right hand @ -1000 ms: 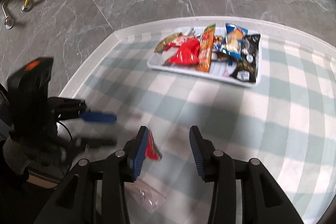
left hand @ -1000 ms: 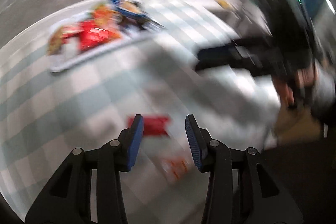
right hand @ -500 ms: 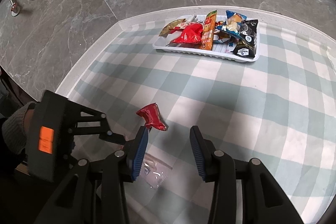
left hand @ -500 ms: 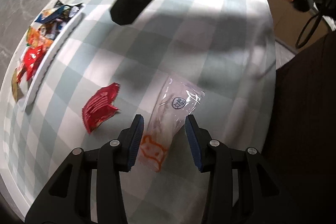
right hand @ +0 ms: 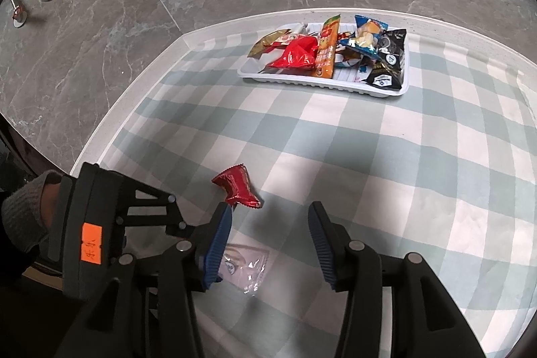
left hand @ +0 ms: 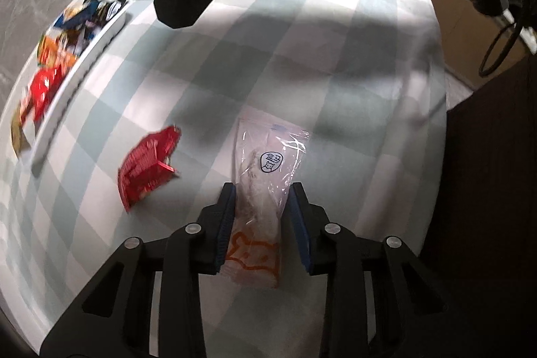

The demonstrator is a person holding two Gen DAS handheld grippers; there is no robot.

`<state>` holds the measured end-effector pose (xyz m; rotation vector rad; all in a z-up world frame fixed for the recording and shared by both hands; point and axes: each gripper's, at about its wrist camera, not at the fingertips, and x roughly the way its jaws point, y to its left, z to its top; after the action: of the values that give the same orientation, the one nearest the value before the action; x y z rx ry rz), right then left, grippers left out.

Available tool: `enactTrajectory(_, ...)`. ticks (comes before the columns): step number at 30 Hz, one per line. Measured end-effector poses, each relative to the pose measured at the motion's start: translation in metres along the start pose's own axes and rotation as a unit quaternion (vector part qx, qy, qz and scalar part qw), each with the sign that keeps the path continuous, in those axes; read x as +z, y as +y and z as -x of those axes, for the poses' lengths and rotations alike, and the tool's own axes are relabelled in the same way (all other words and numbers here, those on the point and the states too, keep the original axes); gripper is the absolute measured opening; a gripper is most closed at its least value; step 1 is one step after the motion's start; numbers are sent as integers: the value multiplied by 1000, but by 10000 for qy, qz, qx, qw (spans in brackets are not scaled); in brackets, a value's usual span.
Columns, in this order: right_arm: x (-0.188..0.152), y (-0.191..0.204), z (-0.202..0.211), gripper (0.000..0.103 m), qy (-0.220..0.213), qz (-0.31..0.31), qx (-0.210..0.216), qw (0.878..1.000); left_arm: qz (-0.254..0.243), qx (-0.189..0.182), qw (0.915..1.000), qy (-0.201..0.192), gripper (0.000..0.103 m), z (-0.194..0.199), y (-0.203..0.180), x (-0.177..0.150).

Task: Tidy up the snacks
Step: 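Grasp the clear cartoon-print bag with left tool while right tool grasps red wrapper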

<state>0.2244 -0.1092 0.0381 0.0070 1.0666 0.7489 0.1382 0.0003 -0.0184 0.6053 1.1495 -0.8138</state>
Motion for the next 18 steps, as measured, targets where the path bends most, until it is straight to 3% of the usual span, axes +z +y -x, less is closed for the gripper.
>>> enactTrajectory(9,15,24,-37,51,301,543,49,9981,1327,-231,9908,-116,27,17,29,-41)
enactTrajectory(18,18,50,-86,51,731,1248,-79,9894,2584,-100,9658,-190,27,35,57,-85)
